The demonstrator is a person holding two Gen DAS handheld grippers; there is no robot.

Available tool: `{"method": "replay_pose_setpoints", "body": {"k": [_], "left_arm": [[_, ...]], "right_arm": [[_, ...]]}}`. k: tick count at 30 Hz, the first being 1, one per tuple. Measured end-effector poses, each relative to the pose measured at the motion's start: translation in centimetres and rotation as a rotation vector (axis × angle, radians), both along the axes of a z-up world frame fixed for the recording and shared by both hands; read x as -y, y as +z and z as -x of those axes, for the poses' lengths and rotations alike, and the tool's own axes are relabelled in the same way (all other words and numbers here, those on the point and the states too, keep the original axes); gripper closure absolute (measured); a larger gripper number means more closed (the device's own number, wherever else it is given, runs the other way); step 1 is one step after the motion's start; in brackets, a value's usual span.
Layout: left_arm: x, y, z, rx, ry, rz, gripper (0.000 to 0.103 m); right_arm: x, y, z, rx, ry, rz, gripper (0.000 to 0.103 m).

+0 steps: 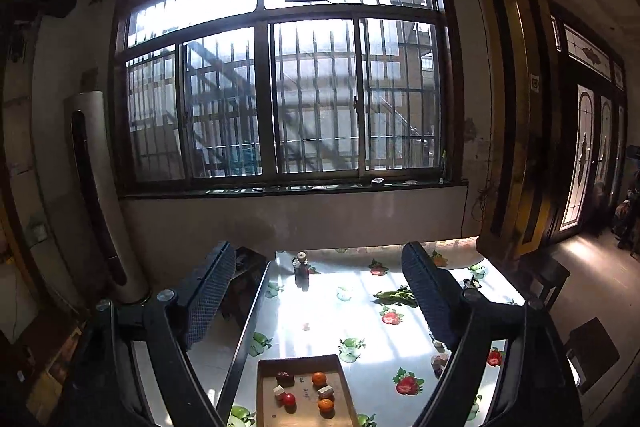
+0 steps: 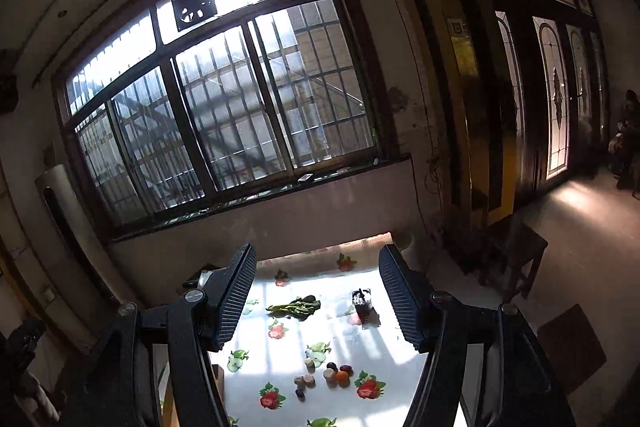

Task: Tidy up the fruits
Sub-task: 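Lift both tools away from the tray toward the remaining items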

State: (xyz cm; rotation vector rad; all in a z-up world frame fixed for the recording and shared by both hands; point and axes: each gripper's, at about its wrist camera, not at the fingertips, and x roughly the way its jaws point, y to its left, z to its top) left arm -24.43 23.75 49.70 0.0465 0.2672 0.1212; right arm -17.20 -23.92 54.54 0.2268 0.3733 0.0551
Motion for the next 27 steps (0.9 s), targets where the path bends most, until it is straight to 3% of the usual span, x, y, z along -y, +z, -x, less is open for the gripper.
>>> {"method": "replay_pose_setpoints", "body": {"k": [2, 5, 11, 15, 17, 18, 19, 21, 27], "left_arm": [[0.3, -2.2, -0.8, -0.015, -0.025, 0.001, 0.014], [1.6, -7.1, -3.3, -0.098, -0.097, 0.017, 0.014], [4.4, -18.9, -9.7, -0.276, -0.252, 0.166, 0.014], [7.3, -27.4, -15.4, -0.42, -0.285, 0.224, 0.014], [8.9, -31.5, -18.5, -0.509, -0.295, 0.245, 0.014], [9.8, -33.7, -20.1, -0.557, -0.303, 0.256, 0.015], [10.6, -35.3, -21.4, -0.591, -0.31, 0.264, 0.024], [12.4, -38.3, -23.6, -0.645, -0.323, 0.268, 0.041], [16.9, -43.8, -28.7, -0.743, -0.355, 0.297, 0.043]], "right_arm": [[-0.2, -1.2, -0.3, 0.004, -0.017, 0.026, 0.023], [-2.0, -6.2, -2.4, -0.047, 0.009, 0.093, 0.014], [-5.4, -22.5, -9.7, -0.31, 0.177, 0.121, 0.014], [-5.9, -33.9, -14.1, -0.446, 0.258, 0.013, 0.014], [-6.0, -38.9, -16.0, -0.488, 0.252, -0.016, 0.019], [-6.4, -41.0, -16.9, -0.497, 0.237, -0.007, 0.029], [-6.6, -42.8, -17.7, -0.505, 0.225, 0.007, 0.038], [-7.0, -45.8, -19.1, -0.506, 0.209, 0.003, 0.047], [-7.2, -48.4, -20.7, -0.411, 0.189, -0.008, 0.049]]}}
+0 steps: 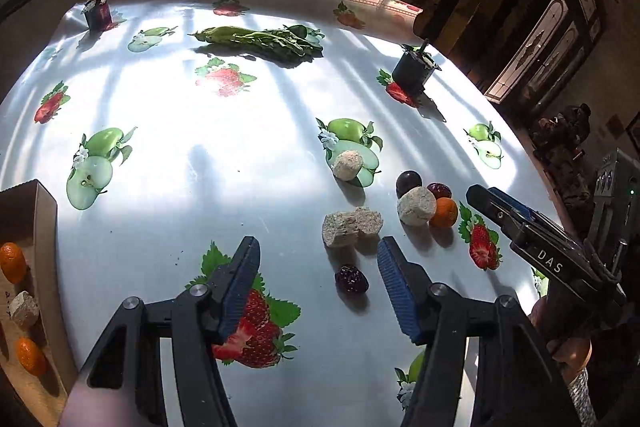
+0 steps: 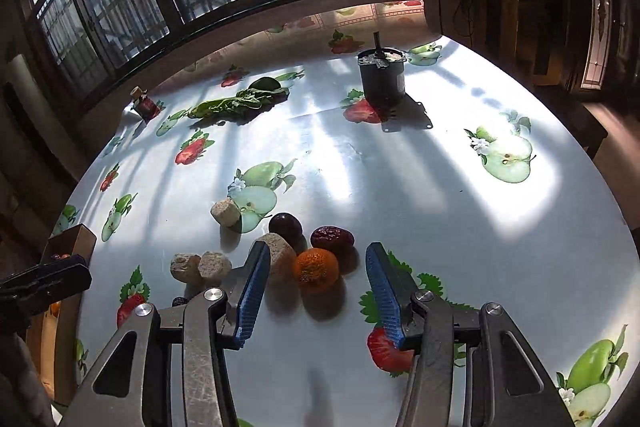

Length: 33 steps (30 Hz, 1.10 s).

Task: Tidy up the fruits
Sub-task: 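Lift both tools away from the tray toward the remaining items, then grasp a white snack cylinder with the left gripper while the right gripper grasps a dark date, then carry the snack cylinder and date into the tray and open both grippers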

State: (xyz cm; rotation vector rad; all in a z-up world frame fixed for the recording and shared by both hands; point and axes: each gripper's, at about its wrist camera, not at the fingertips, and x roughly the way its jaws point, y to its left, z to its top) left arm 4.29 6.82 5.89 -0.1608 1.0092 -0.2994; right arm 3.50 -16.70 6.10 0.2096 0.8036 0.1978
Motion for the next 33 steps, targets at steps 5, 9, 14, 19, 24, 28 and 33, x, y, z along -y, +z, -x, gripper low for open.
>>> {"method": "replay_pose_setpoints", "body": {"k": [5, 9, 14, 19, 24, 28, 33], "left_arm": [[2.9, -2.5, -2.7, -0.043, -0.028, -0.003, 0.043], [3.7, -3.9, -3.4, -0.07, -0.037, -0.011, 0.059], [2.0, -3.3, -3.1, -0.054, 0.005, 0.007, 0.075], [-2.2, -1.4, -0.8, -0.029, 0.084, 0.071, 0.075], [-7.1, 0.9, 4.0, 0.045, 0.159, 0.071, 0.075], [-11.0, 1.4, 7.6, 0.068, 0.228, 0.081, 0.075], [-14.6, 1.1, 10.3, 0.071, 0.287, 0.128, 0.075]], "right_arm": [[0.9, 0.0, 0.6, 0.05, 0.012, -0.026, 0.049], [0.1, -0.4, 0.7, 0.038, 0.074, -0.057, 0.049], [-2.5, -1.2, 1.3, 0.03, 0.156, -0.024, 0.049], [-4.8, -2.2, 1.6, 0.005, 0.214, -0.002, 0.049], [-7.0, -2.9, 2.2, -0.024, 0.278, 0.0, 0.049], [-9.5, -2.8, 2.8, -0.035, 0.339, 0.064, 0.049], [-12.9, -3.0, 2.7, -0.054, 0.382, 0.183, 0.049]]}}
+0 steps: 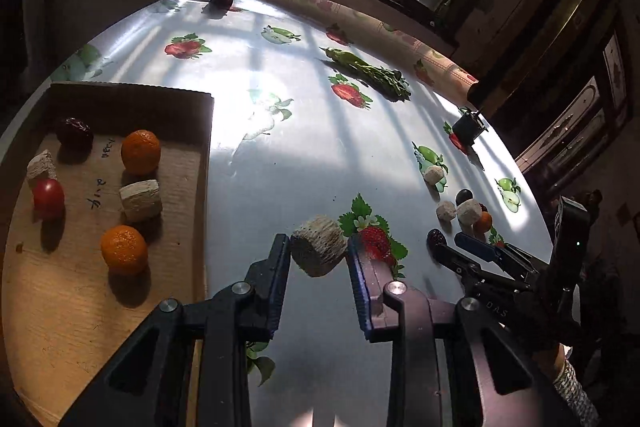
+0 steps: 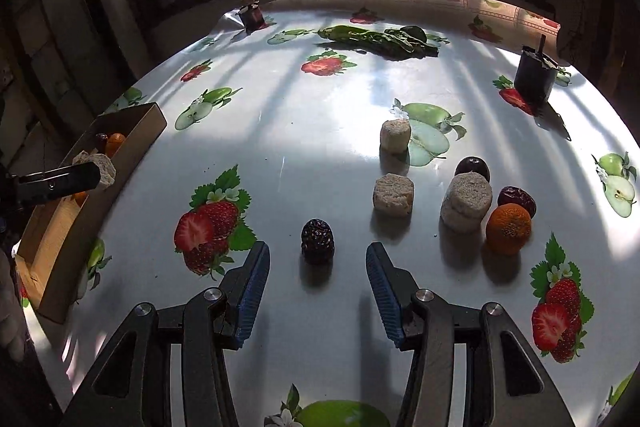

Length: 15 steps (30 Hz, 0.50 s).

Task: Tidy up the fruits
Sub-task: 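Carry the snack cylinder and date into the tray and open both grippers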

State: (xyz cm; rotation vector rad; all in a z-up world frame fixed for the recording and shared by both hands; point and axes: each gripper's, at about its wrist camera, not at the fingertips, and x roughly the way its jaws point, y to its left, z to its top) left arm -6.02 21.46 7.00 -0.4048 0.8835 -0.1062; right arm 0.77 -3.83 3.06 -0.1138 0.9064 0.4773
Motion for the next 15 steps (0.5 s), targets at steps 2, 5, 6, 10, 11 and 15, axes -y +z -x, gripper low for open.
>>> {"method": "replay_pose_setpoints", "body": {"k": [2, 5, 6, 10, 11, 15], "left_arm": [[-0.9, 0.1, 0.7, 0.006, 0.016, -0.001, 0.075], [-2.2, 0.2, 1.6, 0.017, 0.046, -0.014, 0.074], [-2.7, 0.2, 2.0, 0.021, 0.058, -0.022, 0.074], [-5.4, 0.3, 3.1, 0.029, 0.123, -0.022, 0.074], [-6.3, 0.2, 3.3, 0.029, 0.144, -0.015, 0.074], [-9.8, -0.1, 4.6, 0.031, 0.228, 0.0, 0.074]], "right_arm": [[-0.7, -0.3, -0.5, 0.0, -0.007, 0.027, 0.049], [-1.5, -0.9, -1.1, 0.001, -0.028, 0.09, 0.049], [-1.6, -1.1, -1.2, -0.003, -0.036, 0.102, 0.056], [-1.6, -1.1, -1.1, -0.011, -0.054, 0.11, 0.083], [-1.5, -1.0, -1.0, -0.013, -0.057, 0.104, 0.083], [-2.1, 0.3, 0.0, -0.002, -0.057, 0.077, 0.083]]}}
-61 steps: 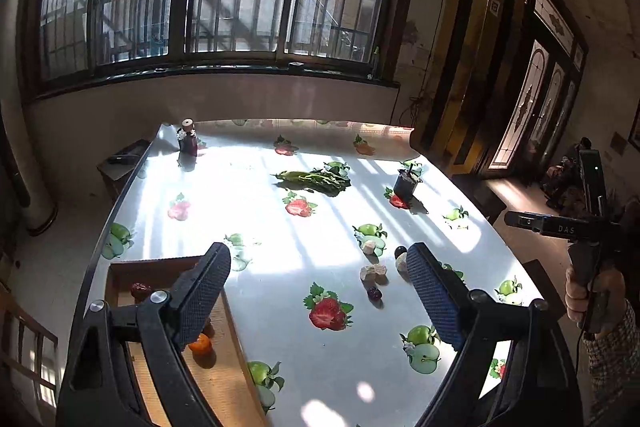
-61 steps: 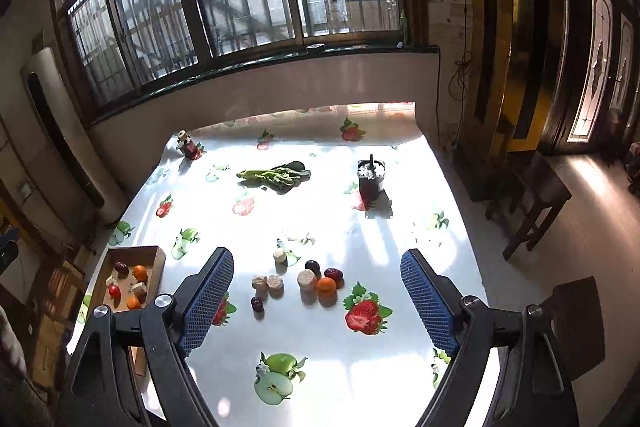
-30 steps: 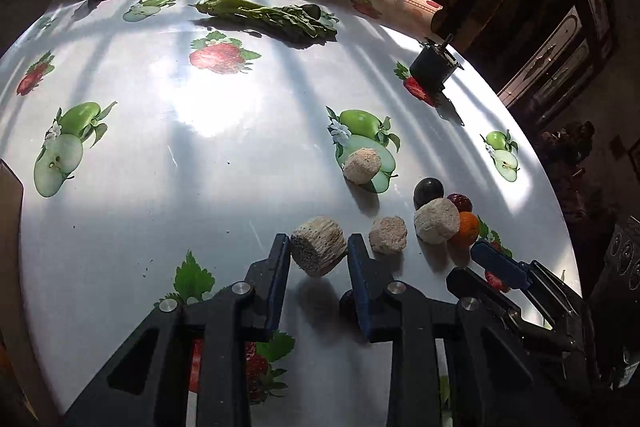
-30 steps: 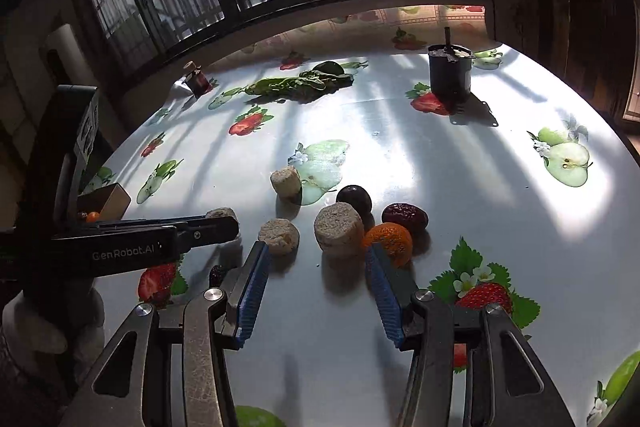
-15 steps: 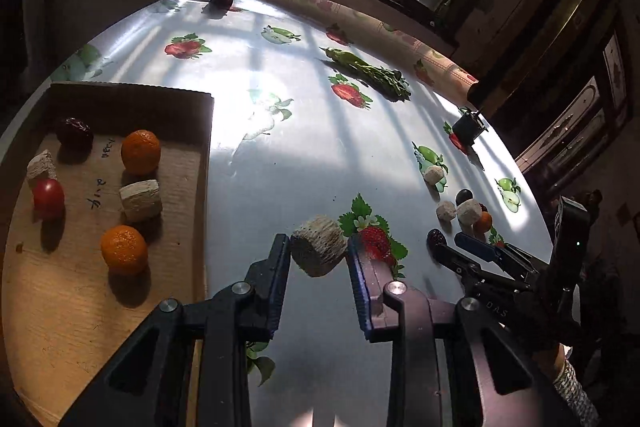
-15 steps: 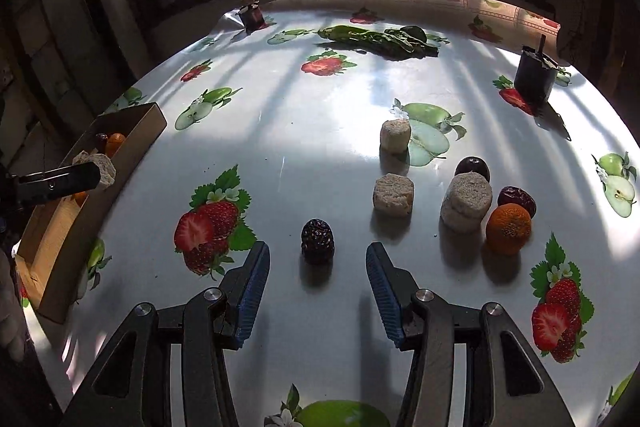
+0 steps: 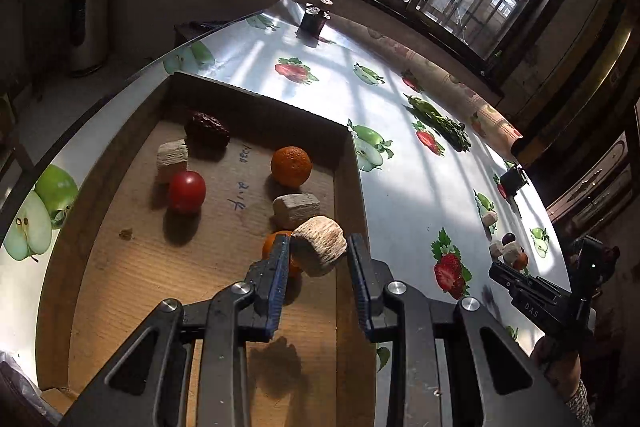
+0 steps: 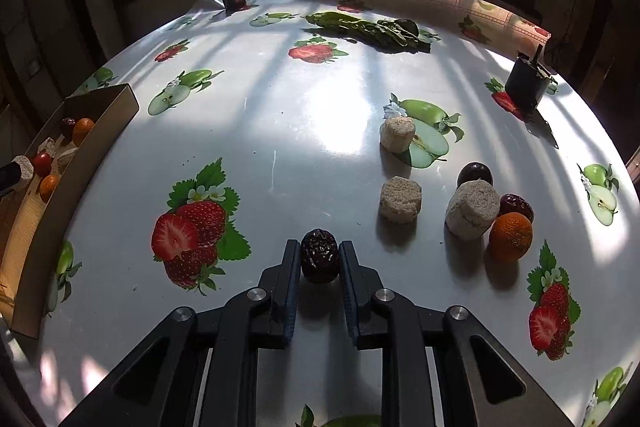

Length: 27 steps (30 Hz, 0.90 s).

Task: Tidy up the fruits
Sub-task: 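Carry the snack cylinder and date into the tray and open both grippers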

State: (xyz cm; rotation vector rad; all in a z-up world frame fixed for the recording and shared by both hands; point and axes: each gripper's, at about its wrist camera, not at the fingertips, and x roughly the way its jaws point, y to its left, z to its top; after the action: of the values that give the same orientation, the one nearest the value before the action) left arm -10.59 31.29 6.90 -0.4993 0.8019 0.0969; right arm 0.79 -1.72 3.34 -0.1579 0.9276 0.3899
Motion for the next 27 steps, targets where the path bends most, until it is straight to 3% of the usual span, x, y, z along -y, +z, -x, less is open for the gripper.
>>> {"method": "replay_pose_setpoints", "body": {"k": [7, 13, 19, 27], "left_arm": [[-4.8, -0.4, 1.9, -0.035, 0.125, -0.053, 0.074], [-7.5, -1.4, 2.6, -0.092, 0.198, -0.118, 0.074], [-7.9, -2.5, 2.1, -0.133, 0.176, -0.113, 0.074], [-7.7, -4.2, 0.8, -0.162, 0.154, -0.087, 0.074]], "right_arm": [[-5.5, 3.7, 2.2, 0.005, 0.111, -0.123, 0.082], [-14.8, 5.5, 5.1, -0.006, 0.312, -0.2, 0.082], [-22.4, 2.7, 7.2, -0.077, 0.44, -0.162, 0.082], [-25.6, -0.4, 7.9, -0.095, 0.469, -0.064, 0.082]]}}
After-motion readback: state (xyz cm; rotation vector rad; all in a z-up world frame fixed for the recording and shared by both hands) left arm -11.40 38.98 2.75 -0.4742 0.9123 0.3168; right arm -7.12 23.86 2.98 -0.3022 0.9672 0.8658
